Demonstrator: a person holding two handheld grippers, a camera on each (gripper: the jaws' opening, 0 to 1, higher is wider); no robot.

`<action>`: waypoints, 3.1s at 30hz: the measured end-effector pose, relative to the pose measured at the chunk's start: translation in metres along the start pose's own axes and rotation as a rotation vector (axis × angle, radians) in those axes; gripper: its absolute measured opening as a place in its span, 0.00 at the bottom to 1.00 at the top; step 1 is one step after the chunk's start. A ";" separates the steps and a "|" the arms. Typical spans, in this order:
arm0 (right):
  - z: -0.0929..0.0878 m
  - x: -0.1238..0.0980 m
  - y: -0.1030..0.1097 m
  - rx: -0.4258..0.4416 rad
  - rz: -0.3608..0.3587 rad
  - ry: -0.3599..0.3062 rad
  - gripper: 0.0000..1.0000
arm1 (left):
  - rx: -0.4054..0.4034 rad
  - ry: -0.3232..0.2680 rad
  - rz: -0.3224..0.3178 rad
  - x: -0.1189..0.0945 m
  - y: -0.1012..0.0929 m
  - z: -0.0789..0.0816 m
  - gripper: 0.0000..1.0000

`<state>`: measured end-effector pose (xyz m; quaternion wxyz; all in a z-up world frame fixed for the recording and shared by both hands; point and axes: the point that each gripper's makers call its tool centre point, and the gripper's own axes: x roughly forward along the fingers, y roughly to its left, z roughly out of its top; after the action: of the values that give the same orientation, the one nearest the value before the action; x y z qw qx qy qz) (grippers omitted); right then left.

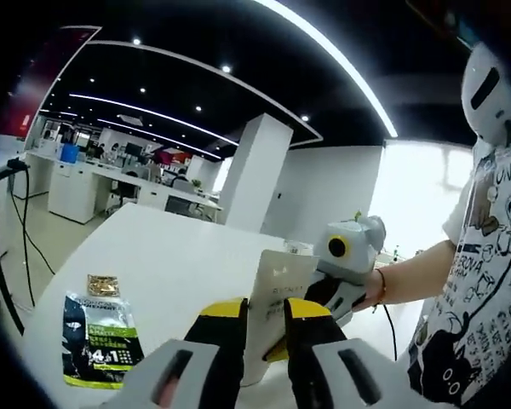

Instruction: Arrange the skincare products in the storage area until every visible bottle or jar stands upright without overlapping.

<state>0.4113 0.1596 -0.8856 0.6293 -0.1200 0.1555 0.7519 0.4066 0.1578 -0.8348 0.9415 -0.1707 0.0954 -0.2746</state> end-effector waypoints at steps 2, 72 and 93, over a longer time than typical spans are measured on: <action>0.000 0.000 0.000 0.002 0.005 0.001 0.15 | -0.010 -0.001 -0.003 0.000 0.001 0.000 0.18; -0.068 -0.098 -0.010 0.350 -0.416 -0.003 0.21 | 0.186 0.364 0.111 0.082 0.073 -0.098 0.18; -0.077 -0.117 -0.006 0.375 -0.460 0.008 0.21 | 0.252 0.410 -0.047 0.131 0.080 -0.090 0.18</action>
<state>0.4372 0.0248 -0.9128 0.7938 -0.0366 0.2631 0.5472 0.5298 0.1245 -0.9589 0.9096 0.0052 0.2454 -0.3352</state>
